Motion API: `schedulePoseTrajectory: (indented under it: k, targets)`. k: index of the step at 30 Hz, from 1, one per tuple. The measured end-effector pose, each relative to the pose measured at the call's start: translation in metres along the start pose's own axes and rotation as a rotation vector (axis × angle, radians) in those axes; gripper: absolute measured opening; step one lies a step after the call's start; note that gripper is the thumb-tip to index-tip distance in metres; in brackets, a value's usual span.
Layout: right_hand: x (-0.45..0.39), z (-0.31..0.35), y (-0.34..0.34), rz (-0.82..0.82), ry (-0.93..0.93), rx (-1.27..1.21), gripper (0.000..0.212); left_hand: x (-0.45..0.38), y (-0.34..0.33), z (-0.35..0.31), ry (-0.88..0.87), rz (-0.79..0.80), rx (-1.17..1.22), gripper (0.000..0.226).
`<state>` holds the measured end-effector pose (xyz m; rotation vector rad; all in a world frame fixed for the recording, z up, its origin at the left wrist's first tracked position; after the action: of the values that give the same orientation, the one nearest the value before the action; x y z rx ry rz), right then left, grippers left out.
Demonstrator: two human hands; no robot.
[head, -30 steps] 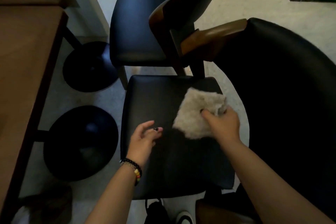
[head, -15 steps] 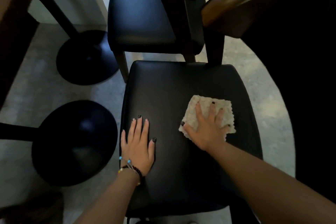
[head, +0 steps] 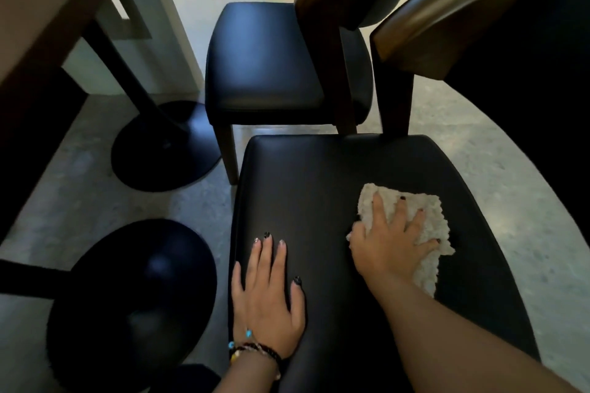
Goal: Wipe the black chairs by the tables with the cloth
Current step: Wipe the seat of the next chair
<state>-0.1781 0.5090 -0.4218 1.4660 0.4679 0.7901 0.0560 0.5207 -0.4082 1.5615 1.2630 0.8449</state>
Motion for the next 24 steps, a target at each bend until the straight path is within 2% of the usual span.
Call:
schedulePoseTrajectory:
  k: [4, 8, 13, 17, 20, 24]
  targets:
    - [0.007, 0.025, 0.014, -0.103, -0.125, -0.176, 0.055, 0.002, 0.007, 0.000, -0.002, -0.083, 0.038, 0.061]
    - [0.017, 0.026, 0.022, -0.218, -0.073, -0.294, 0.049, 0.003, 0.010, 0.002, 0.004, -0.117, 0.072, 0.059]
    - [0.022, 0.014, 0.018, -0.154, 0.135, -0.179, 0.070, 0.002, 0.009, 0.009, -0.033, -0.127, 0.117, 0.059]
    - [0.021, -0.018, 0.017, -0.122, 0.061, -0.195, 0.080, -0.001, 0.011, 0.009, -0.032, -0.168, 0.142, 0.059]
    - [0.019, -0.015, 0.019, -0.114, 0.075, -0.144, 0.072, -0.006, 0.017, 0.006, -0.034, -0.166, 0.122, 0.058]
    - [0.016, -0.007, 0.022, -0.197, 0.111, -0.155, 0.057, -0.043, 0.038, 0.007, -0.119, -0.216, 0.131, 0.052]
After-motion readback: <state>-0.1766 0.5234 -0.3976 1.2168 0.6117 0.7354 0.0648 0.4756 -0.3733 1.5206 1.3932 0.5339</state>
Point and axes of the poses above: each hand's wrist, its own x-axis away from the middle knuckle, its own y-axis out of the back of the hand, z = x × y, the point moved 9 cm from there along -x, towards the middle knuckle, and after that the axes turned 4 degrees about -z, right-handed, at the moved point
